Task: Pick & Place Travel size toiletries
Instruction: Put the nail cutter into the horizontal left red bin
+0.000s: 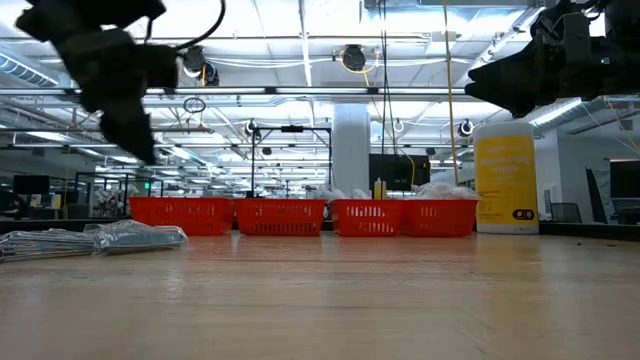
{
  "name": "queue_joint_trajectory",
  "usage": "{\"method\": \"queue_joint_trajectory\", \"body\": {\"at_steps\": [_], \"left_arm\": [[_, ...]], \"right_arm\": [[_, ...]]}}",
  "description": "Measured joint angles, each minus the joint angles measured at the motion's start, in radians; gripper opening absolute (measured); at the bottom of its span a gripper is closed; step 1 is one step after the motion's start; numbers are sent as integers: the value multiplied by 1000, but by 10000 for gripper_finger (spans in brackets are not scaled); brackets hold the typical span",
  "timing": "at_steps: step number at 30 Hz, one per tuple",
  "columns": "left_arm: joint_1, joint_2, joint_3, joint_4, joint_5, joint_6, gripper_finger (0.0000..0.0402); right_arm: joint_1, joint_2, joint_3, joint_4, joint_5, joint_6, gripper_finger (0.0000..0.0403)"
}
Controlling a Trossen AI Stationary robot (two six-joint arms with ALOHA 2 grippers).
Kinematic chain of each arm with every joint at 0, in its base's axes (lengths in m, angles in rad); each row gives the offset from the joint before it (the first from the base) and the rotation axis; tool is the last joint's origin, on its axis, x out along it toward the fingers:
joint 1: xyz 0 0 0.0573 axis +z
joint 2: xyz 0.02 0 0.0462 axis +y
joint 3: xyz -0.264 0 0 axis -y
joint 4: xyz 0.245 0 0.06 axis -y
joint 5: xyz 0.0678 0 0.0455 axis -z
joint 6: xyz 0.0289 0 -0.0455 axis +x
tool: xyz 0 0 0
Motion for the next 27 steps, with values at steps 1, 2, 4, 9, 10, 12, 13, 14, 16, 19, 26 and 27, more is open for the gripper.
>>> {"method": "queue_joint_trajectory", "body": {"at_steps": [1, 2, 4, 9, 10, 12, 13, 14, 16, 19, 26, 27], "left_arm": [[-31, 0, -20, 0, -14, -47, 244], [-60, 1, -40, 0, -27, -90, 244], [-115, 10, -80, -2, -50, -173, 244], [-237, 13, -161, 31, -75, -344, 244], [-258, 15, -176, 53, -85, -363, 244], [-290, 35, -196, 85, -107, -394, 243], [-303, 46, -202, 87, -121, -408, 244], [-315, 54, -207, 84, -132, -425, 244], [-331, 78, -212, 87, -144, -451, 243], [-334, 137, -213, 105, -143, -471, 244], [-334, 209, -212, 185, -144, -433, 243], [-334, 210, -210, 176, -152, -443, 243]], "right_arm": [[0, 0, 0, 0, 0, 0, 211], [0, 0, 0, 0, 0, 0, 212], [0, 0, 0, 0, 0, 0, 212], [0, 0, 0, 1, 0, 0, 212], [0, 0, 0, 3, 0, 0, 212], [0, 0, 0, 11, 0, 0, 212], [0, 0, 0, 15, -1, 0, 212], [0, 0, 0, 17, -1, 0, 212], [0, 0, 0, 17, -1, 0, 212], [0, 0, 0, 19, -1, 0, 212], [0, 0, 0, 23, -1, 1, 212], [0, 0, 0, 23, -1, 1, 212]]}}
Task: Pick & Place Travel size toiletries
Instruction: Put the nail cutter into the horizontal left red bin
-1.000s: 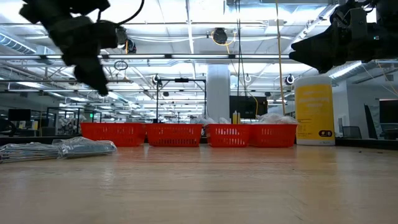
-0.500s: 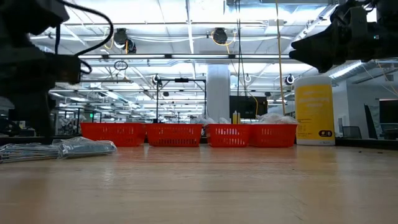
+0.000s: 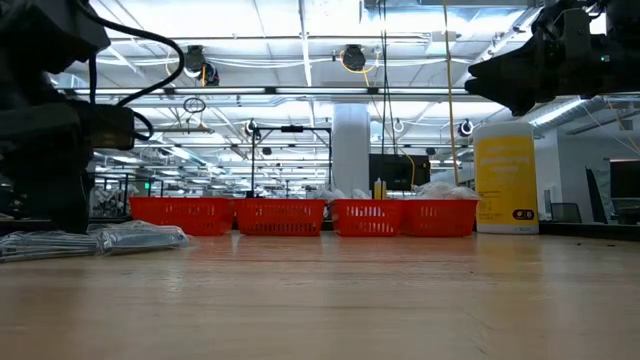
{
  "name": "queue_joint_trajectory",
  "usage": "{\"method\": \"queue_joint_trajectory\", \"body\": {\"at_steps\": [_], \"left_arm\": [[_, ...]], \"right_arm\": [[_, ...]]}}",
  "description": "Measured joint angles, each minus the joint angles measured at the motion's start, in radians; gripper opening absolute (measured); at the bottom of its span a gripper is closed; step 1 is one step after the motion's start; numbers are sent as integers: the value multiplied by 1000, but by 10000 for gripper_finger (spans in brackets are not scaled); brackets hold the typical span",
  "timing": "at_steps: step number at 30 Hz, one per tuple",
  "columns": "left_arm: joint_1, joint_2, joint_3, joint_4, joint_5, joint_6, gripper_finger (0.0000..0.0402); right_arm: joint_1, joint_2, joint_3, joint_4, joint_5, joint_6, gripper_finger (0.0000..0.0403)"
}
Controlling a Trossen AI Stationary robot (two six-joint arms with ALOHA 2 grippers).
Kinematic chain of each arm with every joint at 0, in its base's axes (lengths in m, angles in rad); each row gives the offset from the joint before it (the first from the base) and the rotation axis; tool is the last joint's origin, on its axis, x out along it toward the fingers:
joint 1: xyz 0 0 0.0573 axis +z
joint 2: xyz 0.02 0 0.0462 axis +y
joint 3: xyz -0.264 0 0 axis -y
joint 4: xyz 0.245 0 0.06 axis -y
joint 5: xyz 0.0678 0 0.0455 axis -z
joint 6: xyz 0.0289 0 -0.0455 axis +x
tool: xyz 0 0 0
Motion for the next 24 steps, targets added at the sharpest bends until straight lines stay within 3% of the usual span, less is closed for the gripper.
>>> {"method": "queue_joint_trajectory", "body": {"at_steps": [12, 24], "left_arm": [[10, 2, -1, -95, -133, -10, 243], [27, 3, -3, -30, -199, 371, 243]], "right_arm": [[0, 0, 0, 0, 0, 0, 212], [0, 0, 0, 0, 0, 8, 212]]}}
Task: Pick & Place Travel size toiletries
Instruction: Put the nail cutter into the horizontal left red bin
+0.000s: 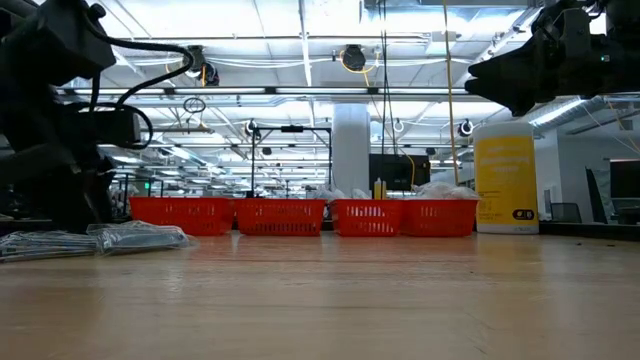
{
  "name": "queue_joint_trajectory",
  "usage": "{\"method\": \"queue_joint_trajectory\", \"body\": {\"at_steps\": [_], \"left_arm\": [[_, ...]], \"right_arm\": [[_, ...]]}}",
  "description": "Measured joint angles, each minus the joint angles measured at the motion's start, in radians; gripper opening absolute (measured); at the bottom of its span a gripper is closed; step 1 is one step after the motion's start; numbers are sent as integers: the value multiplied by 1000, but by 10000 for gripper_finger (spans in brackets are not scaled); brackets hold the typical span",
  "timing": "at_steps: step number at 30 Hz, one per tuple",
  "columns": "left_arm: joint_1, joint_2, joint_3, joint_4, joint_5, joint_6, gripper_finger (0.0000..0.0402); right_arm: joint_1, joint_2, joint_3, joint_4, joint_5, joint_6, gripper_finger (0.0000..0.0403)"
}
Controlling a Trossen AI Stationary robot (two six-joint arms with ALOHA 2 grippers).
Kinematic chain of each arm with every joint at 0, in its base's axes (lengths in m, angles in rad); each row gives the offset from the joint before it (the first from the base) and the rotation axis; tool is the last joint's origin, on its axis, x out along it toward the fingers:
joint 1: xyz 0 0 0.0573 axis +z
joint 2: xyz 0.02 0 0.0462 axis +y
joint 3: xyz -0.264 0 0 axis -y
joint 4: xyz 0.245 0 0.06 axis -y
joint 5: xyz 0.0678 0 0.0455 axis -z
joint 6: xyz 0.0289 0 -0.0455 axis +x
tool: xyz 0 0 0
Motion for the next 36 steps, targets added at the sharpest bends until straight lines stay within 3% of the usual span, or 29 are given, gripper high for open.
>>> {"method": "queue_joint_trajectory", "body": {"at_steps": [10, 18, 28, 31, 36], "left_arm": [[8, 0, -1, 79, -13, 100, 243], [78, 8, -7, 96, 117, 100, 243], [125, 82, -3, 119, 151, 114, 240], [127, 87, -4, 138, 168, 115, 219], [126, 88, -5, 155, 190, 106, 149]], "right_arm": [[0, 0, 0, 0, 0, 0, 212], [0, 0, 0, 0, 0, 0, 212], [0, 0, 0, 3, 0, 0, 212], [0, 0, 0, 4, 0, 0, 212], [0, 0, 0, 7, 0, 0, 212]]}}
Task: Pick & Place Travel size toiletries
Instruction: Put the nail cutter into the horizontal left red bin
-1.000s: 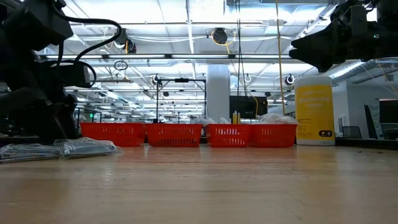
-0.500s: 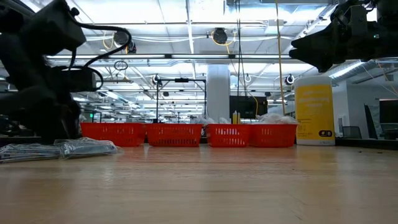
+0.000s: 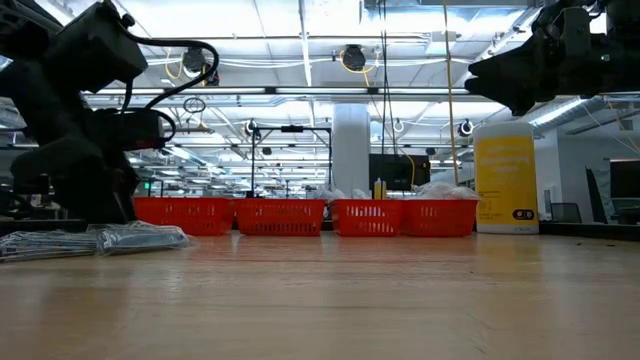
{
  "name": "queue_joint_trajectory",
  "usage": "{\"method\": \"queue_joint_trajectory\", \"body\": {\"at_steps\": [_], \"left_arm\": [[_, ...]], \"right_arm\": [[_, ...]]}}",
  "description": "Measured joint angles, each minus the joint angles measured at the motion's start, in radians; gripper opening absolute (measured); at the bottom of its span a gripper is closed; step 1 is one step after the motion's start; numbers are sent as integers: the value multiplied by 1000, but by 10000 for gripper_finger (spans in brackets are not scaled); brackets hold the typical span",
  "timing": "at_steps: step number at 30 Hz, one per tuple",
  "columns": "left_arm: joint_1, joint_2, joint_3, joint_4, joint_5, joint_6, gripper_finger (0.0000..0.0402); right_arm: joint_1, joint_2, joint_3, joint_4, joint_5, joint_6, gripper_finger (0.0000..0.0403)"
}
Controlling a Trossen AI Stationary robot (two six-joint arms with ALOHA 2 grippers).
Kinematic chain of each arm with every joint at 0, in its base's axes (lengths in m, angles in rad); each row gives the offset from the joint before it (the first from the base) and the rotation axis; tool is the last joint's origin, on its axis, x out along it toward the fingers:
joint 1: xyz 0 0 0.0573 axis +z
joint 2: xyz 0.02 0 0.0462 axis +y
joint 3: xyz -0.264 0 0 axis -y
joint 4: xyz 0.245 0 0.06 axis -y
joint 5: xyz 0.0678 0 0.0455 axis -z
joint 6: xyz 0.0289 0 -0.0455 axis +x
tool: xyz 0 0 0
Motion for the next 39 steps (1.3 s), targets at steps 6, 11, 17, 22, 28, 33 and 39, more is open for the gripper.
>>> {"method": "queue_joint_trajectory", "body": {"at_steps": [6, 11, 17, 22, 28, 33, 39], "left_arm": [[0, 1, 0, 1, -1, -11, 58], [0, 1, -1, 5, 0, -13, 19], [0, 0, -2, 22, -7, -30, 40], [0, -24, -3, 32, -21, -22, 33], [1, -95, -5, 22, -42, -7, 19], [1, -157, 9, 19, -97, 0, 36], [30, -202, 79, -11, -124, 111, 27]], "right_arm": [[0, 0, 0, 0, 0, 0, 212], [0, 0, 0, 0, 0, 0, 212], [0, 0, 0, 0, 0, 0, 212], [0, 0, 0, 0, 0, 3, 212], [0, 0, 0, 0, 0, 4, 212], [0, 0, 0, 0, 0, 4, 212], [0, 0, 0, 1, 0, 4, 212]]}}
